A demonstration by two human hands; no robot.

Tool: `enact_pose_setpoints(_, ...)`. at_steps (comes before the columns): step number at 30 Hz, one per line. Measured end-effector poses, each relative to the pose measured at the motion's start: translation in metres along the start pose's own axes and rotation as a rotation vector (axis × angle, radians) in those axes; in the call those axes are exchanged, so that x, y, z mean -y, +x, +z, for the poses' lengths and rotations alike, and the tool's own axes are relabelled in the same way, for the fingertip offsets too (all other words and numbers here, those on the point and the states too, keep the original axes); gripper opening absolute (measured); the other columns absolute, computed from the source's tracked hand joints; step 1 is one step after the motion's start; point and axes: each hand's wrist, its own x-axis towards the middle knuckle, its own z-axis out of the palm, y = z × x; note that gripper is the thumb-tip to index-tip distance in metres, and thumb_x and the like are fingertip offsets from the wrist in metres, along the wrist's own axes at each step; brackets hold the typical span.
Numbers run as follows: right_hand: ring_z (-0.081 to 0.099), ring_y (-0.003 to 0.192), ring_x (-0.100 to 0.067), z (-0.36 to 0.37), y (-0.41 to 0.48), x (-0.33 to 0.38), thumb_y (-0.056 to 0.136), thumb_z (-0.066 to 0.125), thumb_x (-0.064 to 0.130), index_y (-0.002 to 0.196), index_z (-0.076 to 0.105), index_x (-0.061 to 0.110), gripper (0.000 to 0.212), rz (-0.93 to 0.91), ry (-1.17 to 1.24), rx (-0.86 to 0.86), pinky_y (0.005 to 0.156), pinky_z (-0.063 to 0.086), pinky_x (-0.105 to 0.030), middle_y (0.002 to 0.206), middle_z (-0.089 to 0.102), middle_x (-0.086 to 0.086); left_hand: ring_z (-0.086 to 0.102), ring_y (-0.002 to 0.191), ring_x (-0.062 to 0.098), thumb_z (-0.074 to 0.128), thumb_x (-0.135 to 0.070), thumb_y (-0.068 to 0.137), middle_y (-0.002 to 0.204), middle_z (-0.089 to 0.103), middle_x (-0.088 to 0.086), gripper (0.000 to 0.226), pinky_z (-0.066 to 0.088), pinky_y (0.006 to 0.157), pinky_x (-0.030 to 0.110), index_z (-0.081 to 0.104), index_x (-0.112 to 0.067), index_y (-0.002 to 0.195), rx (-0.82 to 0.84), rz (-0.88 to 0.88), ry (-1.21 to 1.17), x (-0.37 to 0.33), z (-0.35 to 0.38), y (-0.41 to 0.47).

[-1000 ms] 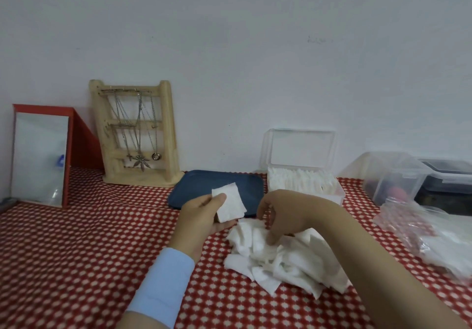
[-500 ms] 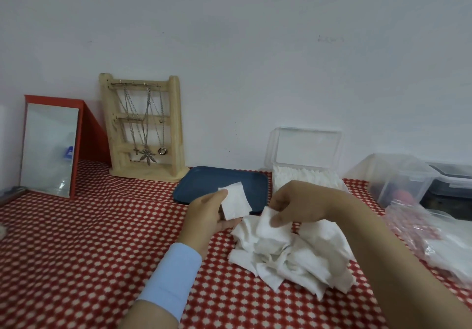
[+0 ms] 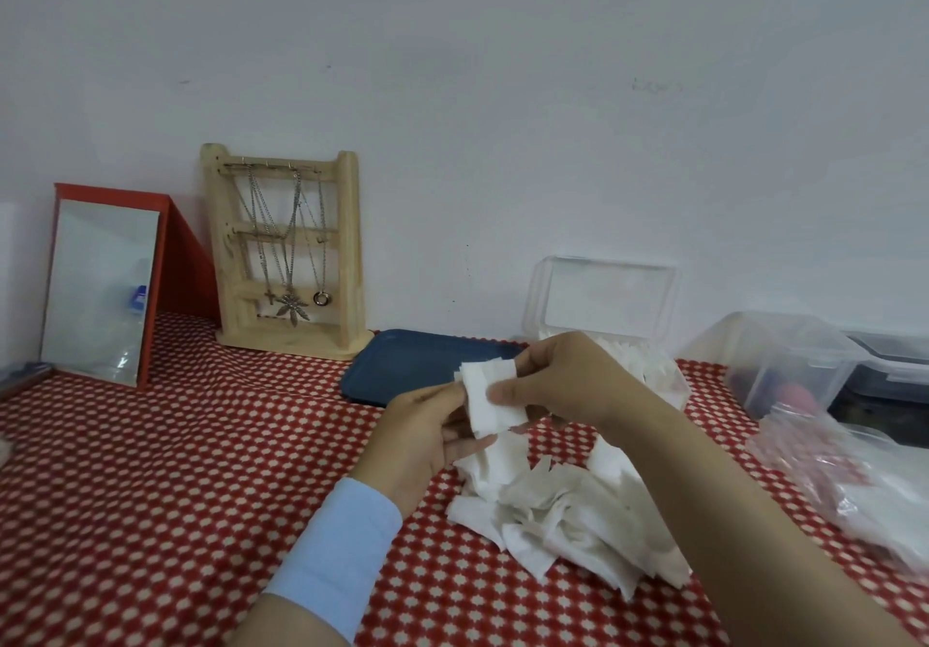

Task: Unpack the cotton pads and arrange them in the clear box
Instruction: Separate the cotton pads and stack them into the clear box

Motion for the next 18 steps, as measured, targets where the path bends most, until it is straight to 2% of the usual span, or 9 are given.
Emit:
enact_pose_setpoints(3,0.068,0.053,-0.008,-0.002,-0.001,0.000,0.079,0.085,0.017,0.084,0.077,0.010,0.013,-0.017,-0.068,-0.006,0.048,0.045,-0.011,0.063,0.073,0.006,0.075,0.104,0.030,0.057,-0.014,0.102,0.109,0.076,0.019,0.024,0.064,0.082,0.036,0.071,-0.002,0.117,0.020,-0.025,0.022,-0.001,-0.001,-0.001)
enact_pose_setpoints(6,0.066,0.050,-0.006,-0.001,-0.001,0.001,0.080,0.085,0.018,0.081,0.077,0.011,0.010,-0.028,-0.098,0.001,0.048,0.045,-0.011,0.061,0.073,0.006,0.075,0.103,0.029,0.054,-0.013,0.103,0.110,0.076,0.019,0.026,0.064,0.077,0.032,0.070,0.000,0.120,0.043,-0.034,0.053,-0.002,-0.002,-0.002)
enact_pose_setpoints(8,0.065,0.050,-0.006,0.001,0.000,0.000,0.080,0.084,0.020,0.081,0.076,0.010,0.013,-0.021,-0.160,-0.033,0.049,0.046,-0.014,0.063,0.073,0.001,0.075,0.102,0.029,0.054,-0.015,0.104,0.109,0.077,0.019,0.028,0.064,0.076,0.032,0.069,0.001,0.121,0.048,-0.042,0.055,-0.003,0.000,-0.003)
enact_pose_setpoints(11,0.063,0.047,-0.006,0.004,0.004,-0.003,0.079,0.084,0.023,0.086,0.072,-0.002,0.029,-0.022,-0.257,-0.077,0.053,0.051,-0.019,0.070,0.072,-0.012,0.075,0.103,0.031,0.055,-0.030,0.103,0.107,0.077,0.019,0.035,0.063,0.082,0.039,0.070,-0.002,0.117,0.031,-0.081,-0.018,-0.005,0.003,-0.002)
enact_pose_setpoints(13,0.062,0.049,-0.006,0.006,0.006,-0.005,0.078,0.084,0.026,0.087,0.070,-0.003,0.034,-0.044,-0.306,-0.088,0.056,0.051,-0.021,0.074,0.071,-0.016,0.076,0.101,0.027,0.061,-0.031,0.100,0.105,0.078,0.016,0.034,0.061,0.084,0.039,0.072,-0.002,0.115,0.029,-0.058,0.053,-0.006,0.001,-0.001)
enact_pose_setpoints(15,0.065,0.060,-0.006,0.008,0.008,-0.007,0.078,0.084,0.032,0.089,0.072,0.008,0.029,-0.078,-0.349,-0.121,0.060,0.050,-0.018,0.078,0.072,-0.007,0.076,0.099,0.023,0.066,-0.020,0.097,0.104,0.079,0.011,0.027,0.062,0.082,0.034,0.072,-0.002,0.116,0.028,-0.001,0.192,-0.006,-0.003,-0.002)
enact_pose_setpoints(18,0.063,0.079,-0.005,0.005,0.011,-0.010,0.082,0.081,0.033,0.100,0.065,0.029,0.024,-0.143,-0.324,-0.186,0.066,0.043,-0.014,0.088,0.066,0.012,0.077,0.097,0.024,0.064,-0.011,0.098,0.104,0.079,0.012,0.023,0.063,0.078,0.033,0.071,-0.001,0.117,-0.058,0.016,0.194,-0.008,-0.015,0.002)
